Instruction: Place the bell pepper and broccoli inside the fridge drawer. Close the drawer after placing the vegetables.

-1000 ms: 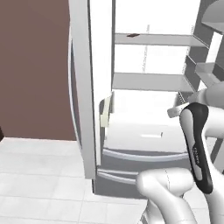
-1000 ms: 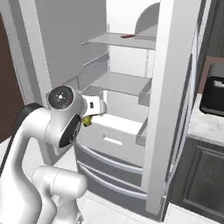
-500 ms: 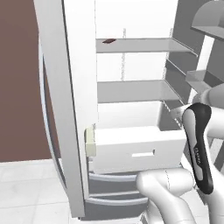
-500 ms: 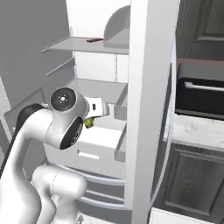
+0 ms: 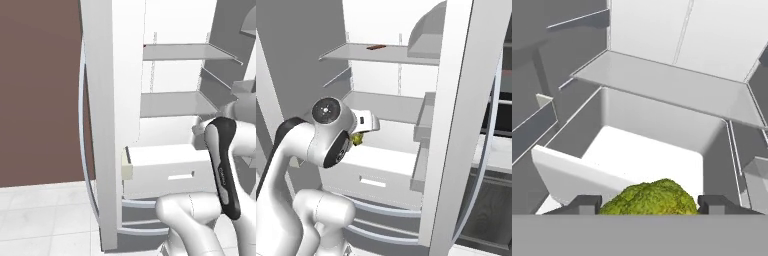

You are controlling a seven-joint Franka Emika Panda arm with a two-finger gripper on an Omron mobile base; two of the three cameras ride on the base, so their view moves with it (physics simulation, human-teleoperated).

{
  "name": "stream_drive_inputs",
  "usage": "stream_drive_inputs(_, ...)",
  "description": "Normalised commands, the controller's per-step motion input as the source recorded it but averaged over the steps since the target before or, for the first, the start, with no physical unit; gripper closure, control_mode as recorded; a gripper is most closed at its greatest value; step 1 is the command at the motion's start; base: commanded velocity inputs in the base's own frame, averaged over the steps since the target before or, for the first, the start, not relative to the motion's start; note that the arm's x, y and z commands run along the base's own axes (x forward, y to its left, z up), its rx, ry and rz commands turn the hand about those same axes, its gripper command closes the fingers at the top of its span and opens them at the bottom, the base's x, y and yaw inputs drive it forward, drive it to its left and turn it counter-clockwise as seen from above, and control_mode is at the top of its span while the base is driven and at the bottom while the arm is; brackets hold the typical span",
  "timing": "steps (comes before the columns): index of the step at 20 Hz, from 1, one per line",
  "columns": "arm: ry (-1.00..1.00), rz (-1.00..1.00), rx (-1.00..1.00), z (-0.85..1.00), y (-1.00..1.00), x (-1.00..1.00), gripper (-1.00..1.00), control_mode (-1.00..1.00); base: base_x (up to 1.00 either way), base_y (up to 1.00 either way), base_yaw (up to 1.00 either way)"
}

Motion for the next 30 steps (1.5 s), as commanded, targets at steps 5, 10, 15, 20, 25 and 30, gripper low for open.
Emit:
stream_drive_inputs(5,0.30,-0.04,-0.11,-0.26,0.27,0.93,1.00,-1.00,0.00,0.00,0.00)
stream_drive_inputs(10,0.49,-0.01,-0.03,-0.35,0.00,0.78,1.00,-1.00,0.00,0.00,0.00)
stream_drive_inputs(15,0.37,0.00,0.00,-0.35,0.00,0.55,1.00,-1.00,0.00,0.00,0.00)
stream_drive_inputs(20,0.08,0.00,-0.01,-0.36,-0.17,0.00,1.00,-1.00,0.00,0.00,0.00)
stream_drive_inputs(25,0.13,0.00,-0.02,-0.48,-0.04,0.21,1.00,-1.00,0.00,0.00,0.00)
stream_drive_inputs(30,0.08,0.00,-0.02,-0.52,0.00,0.13,1.00,-1.00,0.00,0.00,0.00)
